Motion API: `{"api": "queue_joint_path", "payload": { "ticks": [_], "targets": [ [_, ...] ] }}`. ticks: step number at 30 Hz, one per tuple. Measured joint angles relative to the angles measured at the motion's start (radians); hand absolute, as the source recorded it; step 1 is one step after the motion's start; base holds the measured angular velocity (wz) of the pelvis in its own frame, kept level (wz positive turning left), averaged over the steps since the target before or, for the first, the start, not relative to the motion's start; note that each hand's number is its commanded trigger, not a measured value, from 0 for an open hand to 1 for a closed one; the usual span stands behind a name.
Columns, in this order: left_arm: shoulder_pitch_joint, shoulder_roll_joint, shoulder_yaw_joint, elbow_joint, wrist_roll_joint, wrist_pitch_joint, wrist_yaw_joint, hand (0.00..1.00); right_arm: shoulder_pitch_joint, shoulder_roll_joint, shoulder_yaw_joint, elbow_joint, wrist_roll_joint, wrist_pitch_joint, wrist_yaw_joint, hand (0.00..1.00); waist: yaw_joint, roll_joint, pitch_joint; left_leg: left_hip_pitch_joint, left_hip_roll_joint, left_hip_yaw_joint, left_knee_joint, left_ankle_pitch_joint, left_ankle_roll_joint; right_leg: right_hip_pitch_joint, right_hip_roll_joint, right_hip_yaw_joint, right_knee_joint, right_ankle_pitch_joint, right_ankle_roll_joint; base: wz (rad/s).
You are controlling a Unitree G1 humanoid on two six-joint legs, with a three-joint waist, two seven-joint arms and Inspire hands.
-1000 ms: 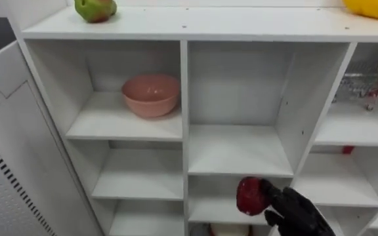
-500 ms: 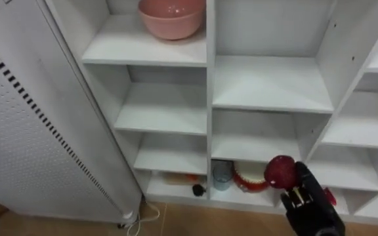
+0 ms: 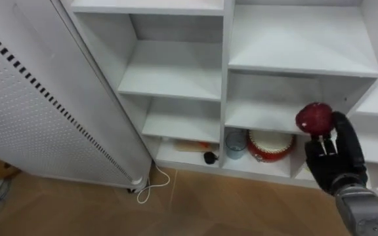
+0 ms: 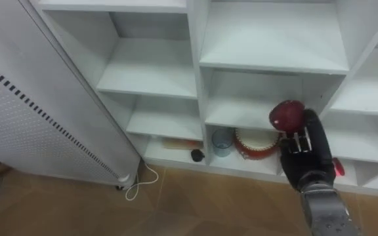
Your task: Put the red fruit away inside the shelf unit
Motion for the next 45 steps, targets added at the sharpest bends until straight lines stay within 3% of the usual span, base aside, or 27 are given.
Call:
{"api": "queue_joint_path", "payload": {
  "ticks": [4, 11, 12, 13, 23, 30, 45],
  "targets": [
    [0.001, 0.004, -0.017, -0.016, 0.007, -0.001, 0.004, 0.0, -0.025, -0.026, -0.017, 0.0, -0.003, -0.014, -0.026, 1.0, 0.024, 0.009, -0.0005, -0.001, -0.003, 0.0, 0.0, -0.002, 0.003, -0.003, -0.003, 0.001, 0.001, -0.003, 0.003, 0.01],
    [0.049, 0.021, -0.02, -0.081, 0.017, 0.004, 0.005, 0.0, -0.049, -0.029, -0.024, -0.014, -0.003, -0.018, -0.065, 1.0, 0.027, 0.021, -0.002, -0.005, -0.009, 0.01, 0.006, -0.008, 0.009, -0.013, -0.019, 0.005, 0.023, -0.026, 0.009, 0.05],
    [0.056, 0.024, -0.02, -0.089, 0.024, 0.005, 0.005, 0.0, -0.049, -0.029, -0.024, -0.022, -0.003, -0.018, -0.071, 0.36, 0.027, 0.022, -0.0026, -0.007, -0.01, 0.009, 0.006, -0.008, 0.009, -0.015, -0.02, 0.005, 0.024, -0.028, 0.009, 0.03],
    [0.059, 0.025, -0.02, -0.089, 0.028, 0.006, 0.005, 0.0, -0.049, -0.029, -0.024, -0.028, -0.003, -0.018, -0.075, 0.0, 0.027, 0.023, -0.0031, -0.008, -0.01, 0.009, 0.006, -0.009, 0.009, -0.015, -0.02, 0.005, 0.024, -0.028, 0.009, 0.0],
    [0.081, 0.029, -0.038, -0.09, 0.056, 0.02, 0.023, 0.0, -0.088, -0.029, -0.032, -0.046, -0.004, -0.019, -0.125, 0.0, 0.027, 0.026, -0.0053, -0.009, -0.017, 0.01, 0.018, -0.009, 0.009, -0.021, -0.029, 0.009, 0.049, -0.034, 0.008, 0.02],
    [0.106, 0.034, -0.041, -0.091, 0.057, 0.019, 0.025, 0.0, -0.089, -0.032, -0.039, -0.049, 0.01, -0.055, -0.175, 0.0, 0.047, 0.027, -0.0059, -0.007, -0.013, 0.009, 0.021, -0.01, 0.009, -0.016, -0.031, 0.001, 0.049, -0.033, 0.005, 0.01],
    [0.122, 0.042, -0.043, -0.09, 0.058, 0.018, 0.022, 0.0, -0.102, -0.032, -0.054, -0.055, 0.016, -0.063, -0.185, 0.0, 0.056, 0.034, -0.0052, 0.046, -0.008, 0.008, 0.013, -0.01, 0.009, 0.044, -0.029, -0.008, 0.035, -0.038, 0.005, 0.0]
  ]
}}
